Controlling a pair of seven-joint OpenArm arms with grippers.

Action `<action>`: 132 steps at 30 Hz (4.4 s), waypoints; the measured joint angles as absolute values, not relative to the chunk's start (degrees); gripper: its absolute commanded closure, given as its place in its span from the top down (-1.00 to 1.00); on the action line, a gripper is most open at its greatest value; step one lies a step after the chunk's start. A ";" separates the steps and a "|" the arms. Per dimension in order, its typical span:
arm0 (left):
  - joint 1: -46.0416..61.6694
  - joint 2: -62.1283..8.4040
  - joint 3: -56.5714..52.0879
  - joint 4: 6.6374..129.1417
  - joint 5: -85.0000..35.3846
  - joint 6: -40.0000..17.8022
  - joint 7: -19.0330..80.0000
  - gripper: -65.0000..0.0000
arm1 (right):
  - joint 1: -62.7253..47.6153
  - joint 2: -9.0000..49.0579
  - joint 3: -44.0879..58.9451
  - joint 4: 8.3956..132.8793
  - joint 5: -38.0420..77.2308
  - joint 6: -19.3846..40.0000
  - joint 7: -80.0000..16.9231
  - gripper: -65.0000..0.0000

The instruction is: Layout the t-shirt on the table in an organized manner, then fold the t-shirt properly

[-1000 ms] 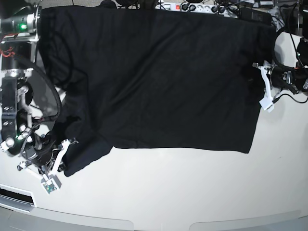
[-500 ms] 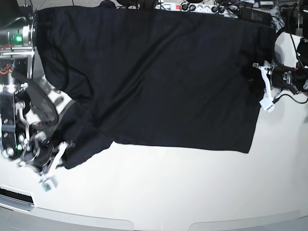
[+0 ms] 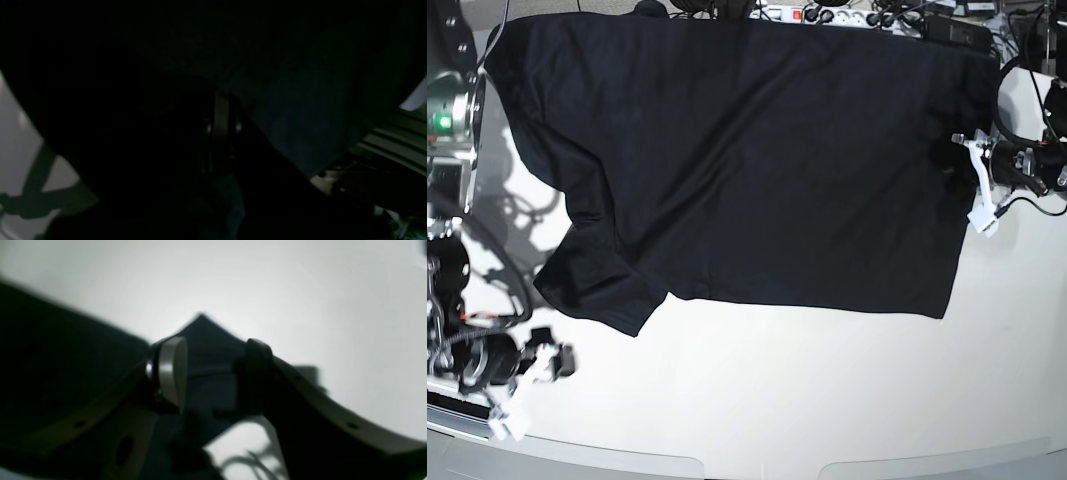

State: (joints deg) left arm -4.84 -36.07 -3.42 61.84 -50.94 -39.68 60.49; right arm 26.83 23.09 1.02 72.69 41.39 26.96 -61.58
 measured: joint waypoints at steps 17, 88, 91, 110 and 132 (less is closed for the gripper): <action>-4.75 -36.07 -3.42 61.84 -48.82 -39.68 57.43 -1.00 | -1.54 21.54 21.50 79.07 62.37 39.66 -68.55 -0.06; -4.75 -36.05 -3.42 61.84 -48.75 -39.68 58.04 -1.00 | 9.87 24.73 3.31 78.59 8.95 14.46 -45.89 -1.00; -4.75 -36.10 -3.42 61.84 -48.66 -39.68 58.02 -1.00 | 12.45 24.75 3.20 78.59 8.78 12.36 -47.27 -0.42; -10.70 -36.10 -7.27 61.84 -53.87 -39.66 58.02 -1.00 | 12.14 26.48 3.22 78.59 36.36 37.39 -60.93 -1.00; -11.51 -27.42 3.53 60.34 -17.43 -34.20 29.74 -1.00 | -4.40 21.32 3.38 77.71 20.75 30.85 -46.00 -1.00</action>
State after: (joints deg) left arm -11.51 -27.42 3.53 60.34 -17.43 -34.20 29.74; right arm -4.40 21.32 3.38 77.71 20.75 30.85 -46.00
